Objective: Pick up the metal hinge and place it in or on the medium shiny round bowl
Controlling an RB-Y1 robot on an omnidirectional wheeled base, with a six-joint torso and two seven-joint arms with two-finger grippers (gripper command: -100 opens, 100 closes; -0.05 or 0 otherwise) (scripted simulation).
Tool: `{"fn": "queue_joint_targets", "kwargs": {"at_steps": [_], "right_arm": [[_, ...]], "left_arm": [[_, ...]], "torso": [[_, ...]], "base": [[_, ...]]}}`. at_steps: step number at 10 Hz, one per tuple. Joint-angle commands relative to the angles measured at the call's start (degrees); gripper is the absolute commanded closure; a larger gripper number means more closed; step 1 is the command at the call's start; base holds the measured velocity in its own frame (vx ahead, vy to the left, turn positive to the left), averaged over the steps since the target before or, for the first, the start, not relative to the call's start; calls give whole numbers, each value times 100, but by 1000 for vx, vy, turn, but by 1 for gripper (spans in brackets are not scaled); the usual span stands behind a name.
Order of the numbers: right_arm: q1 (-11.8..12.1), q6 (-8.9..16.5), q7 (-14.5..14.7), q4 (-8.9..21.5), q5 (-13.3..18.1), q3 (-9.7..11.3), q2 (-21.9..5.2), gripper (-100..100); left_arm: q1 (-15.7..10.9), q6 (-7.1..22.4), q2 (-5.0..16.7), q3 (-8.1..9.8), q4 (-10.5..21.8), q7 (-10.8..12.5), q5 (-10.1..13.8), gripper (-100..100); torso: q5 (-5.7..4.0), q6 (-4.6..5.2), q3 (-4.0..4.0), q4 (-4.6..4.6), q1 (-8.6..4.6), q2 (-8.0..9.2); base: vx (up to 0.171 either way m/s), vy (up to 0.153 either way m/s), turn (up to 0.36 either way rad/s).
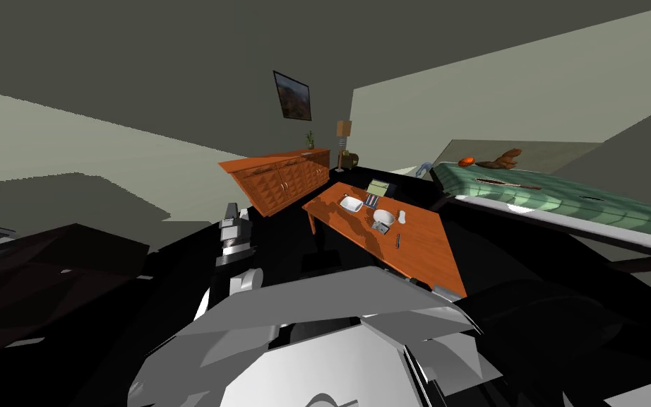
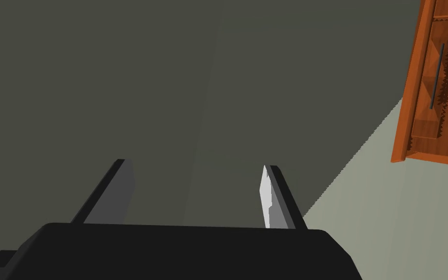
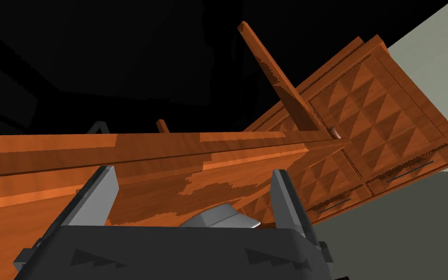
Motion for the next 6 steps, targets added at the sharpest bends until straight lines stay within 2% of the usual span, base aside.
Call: {"fn": "queue_joint_targets", "kwargs": {"at_steps": [1,2,3,4,5,6], "right_arm": [[-90,-132,75,286,115,146,-208,-100],[-90,-132,75,440,115,146,-208,-100],[-142,-178,136,701,225,288,-417,-100],[-142,-178,136,846,225,288,-417,-100],[-193,-222,201,1036,330,428,-619,-100],[-193,-222,201,1182,330,428,-619,-100]], "left_arm": [[0,0,0,0,0,0,0,0],[-1,0,0,-1,0,0,0,0],[0,0,0,0,0,0,0,0],[-1,0,0,-1,0,0,0,0],[0,0,0,0,0,0,0,0],[0,0,0,-1,0,0,0,0]], "torso": [[0,0,0,0,0,0],[1,-8,-3,0,3,-6],[0,-2,-3,-1,2,-6],[1,-8,-8,-2,5,-16],[1,-1,-8,-3,3,-14],[1,-8,-11,-3,3,-20]], "base": [[45,31,223],[47,23,144],[74,37,252],[69,23,117],[79,27,207],[65,17,117]]}}
